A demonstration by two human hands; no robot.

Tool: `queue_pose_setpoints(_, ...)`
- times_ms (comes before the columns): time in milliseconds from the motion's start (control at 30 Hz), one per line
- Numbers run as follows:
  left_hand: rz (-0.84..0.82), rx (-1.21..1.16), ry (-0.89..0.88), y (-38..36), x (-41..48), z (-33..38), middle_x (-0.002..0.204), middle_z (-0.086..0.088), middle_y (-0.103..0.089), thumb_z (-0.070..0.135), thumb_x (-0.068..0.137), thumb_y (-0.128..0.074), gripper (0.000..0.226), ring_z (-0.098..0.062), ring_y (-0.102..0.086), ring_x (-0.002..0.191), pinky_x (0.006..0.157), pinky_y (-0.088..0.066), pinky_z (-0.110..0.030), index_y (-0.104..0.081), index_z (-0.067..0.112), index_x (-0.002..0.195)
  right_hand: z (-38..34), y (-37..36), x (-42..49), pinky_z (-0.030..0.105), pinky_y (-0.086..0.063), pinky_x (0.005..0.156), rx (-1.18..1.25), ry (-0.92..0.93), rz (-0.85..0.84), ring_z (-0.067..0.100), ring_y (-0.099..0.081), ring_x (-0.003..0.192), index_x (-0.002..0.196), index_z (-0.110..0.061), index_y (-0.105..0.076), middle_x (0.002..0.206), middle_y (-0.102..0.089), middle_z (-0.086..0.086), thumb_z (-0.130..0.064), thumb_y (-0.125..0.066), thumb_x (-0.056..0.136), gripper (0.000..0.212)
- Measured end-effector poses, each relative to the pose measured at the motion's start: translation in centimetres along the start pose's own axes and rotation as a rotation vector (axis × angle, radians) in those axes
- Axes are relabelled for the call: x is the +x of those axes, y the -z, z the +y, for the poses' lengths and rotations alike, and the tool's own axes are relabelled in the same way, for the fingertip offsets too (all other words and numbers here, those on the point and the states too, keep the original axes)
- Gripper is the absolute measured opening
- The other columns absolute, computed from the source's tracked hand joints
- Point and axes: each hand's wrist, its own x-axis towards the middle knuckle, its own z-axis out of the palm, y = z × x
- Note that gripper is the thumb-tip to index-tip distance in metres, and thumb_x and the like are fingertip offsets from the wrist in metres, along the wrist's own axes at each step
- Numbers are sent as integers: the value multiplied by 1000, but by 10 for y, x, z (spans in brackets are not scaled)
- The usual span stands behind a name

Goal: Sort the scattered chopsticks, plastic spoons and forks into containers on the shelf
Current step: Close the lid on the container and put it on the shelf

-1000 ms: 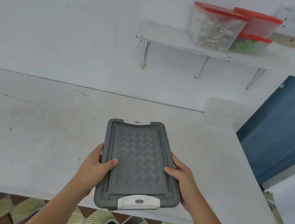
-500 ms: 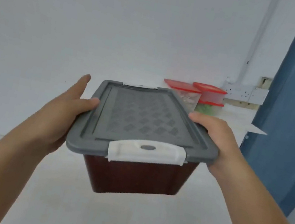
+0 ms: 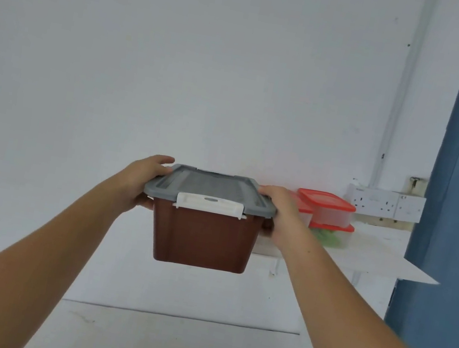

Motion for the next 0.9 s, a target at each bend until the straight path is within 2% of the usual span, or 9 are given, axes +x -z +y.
queue_pose_setpoints(133, -23, -101, 34, -8, 13, -24, 125, -7, -67, 24, 104, -52, 44, -25, -67, 91, 75, -56, -44, -50, 32, 147, 11, 1, 21, 24, -46, 47, 51, -10, -11, 22, -60, 58, 91, -13, -69, 73, -66, 4, -20, -64, 87, 10)
queue_pose_setpoints(267, -75, -335, -9, -6, -5, -48, 142, -2, -60, 42, 106, -53, 43, -20, -69, 111, 90, -56, -44, -46, 40, 148, 23, 11, 11, 38, -46, 75, 228, 66, -37, 22, -61, 76, 85, -15, -67, 74, -68, 0, -18, -63, 92, 9)
queue_pose_setpoints(333, -45, -340, -105, -8, -29, -53, 141, 17, -55, 55, 99, -55, 45, -12, -64, 123, 100, -53, -41, -47, 50, 143, 35, 16, -1, 40, -49, 94, 245, 232, -122, 18, -67, 98, 100, -25, -70, 94, -75, -8, -29, -69, 90, 11)
queue_pose_setpoints(400, -22, -110, -247, -16, -62, -59, 137, 38, -50, 59, 95, -63, 48, -4, -57, 130, 99, -54, -33, -44, 60, 138, 54, 24, -17, 32, -44, 110, -15, 472, -210, 6, -57, 128, 131, -37, -61, 133, -63, -18, -40, -75, 82, 52)
queue_pose_setpoints(433, -16, 27, -328, -22, -75, -63, 138, 41, -48, 53, 93, -70, 53, 1, -56, 128, 92, -56, -26, -42, 60, 138, 64, 28, -21, 26, -39, 113, -232, 613, -208, 1, -47, 136, 140, -39, -55, 143, -53, -20, -40, -77, 81, 63)
queue_pose_setpoints(500, 65, 204, -459, -31, -83, -75, 145, 34, -44, 28, 90, -79, 62, 6, -57, 121, 82, -58, -16, -47, 49, 138, 80, 27, -22, 28, -34, 116, -595, 898, -97, 6, -40, 139, 137, -37, -59, 142, -47, -16, -29, -79, 81, 60)
queue_pose_setpoints(600, 208, 335, -581, -35, -61, -87, 141, 22, -51, -2, 86, -78, 56, 7, -58, 118, 95, -52, -11, -57, 30, 127, 90, 23, 2, 50, -41, 104, -820, 1214, 176, 26, -45, 124, 115, -28, -71, 113, -60, -11, -4, -79, 74, 48)
queue_pose_setpoints(733, 203, 365, -550, -38, -21, -93, 142, 13, -53, -4, 89, -72, 54, -9, -65, 115, 97, -53, -17, -53, 35, 121, 83, 12, 36, 48, -44, 85, -946, 1199, 246, 22, -43, 106, 108, -31, -72, 102, -66, -15, -4, -84, 71, 47)
queue_pose_setpoints(900, 205, 353, -473, -43, 14, -95, 119, 16, -62, -6, 90, -68, 54, -12, -71, 101, 69, -48, -7, -49, 36, 120, 75, 3, 65, 40, -31, 87, -1074, 1149, 250, 22, -46, 106, 111, -31, -73, 103, -67, -16, -10, -81, 75, 43)
